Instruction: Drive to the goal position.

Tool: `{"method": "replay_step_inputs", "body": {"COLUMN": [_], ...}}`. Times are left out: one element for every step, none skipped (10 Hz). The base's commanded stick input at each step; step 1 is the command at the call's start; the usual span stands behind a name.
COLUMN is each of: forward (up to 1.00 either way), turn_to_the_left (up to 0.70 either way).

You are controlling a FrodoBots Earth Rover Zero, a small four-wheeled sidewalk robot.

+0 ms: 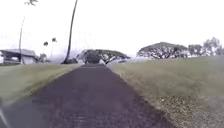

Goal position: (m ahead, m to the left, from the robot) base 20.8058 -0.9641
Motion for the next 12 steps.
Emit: {"method": "replay_step_inputs", "body": {"forward": [0.50,0.50,0.50,0.50,0.50,0.50,0.50,0.50,0.50,0.50,0.50,0.50], "turn_to_the_left": [0.00,0.00,0.00,0.00,0.00,0.00,0.00,0.00,0.00,0.00,0.00,0.00]}}
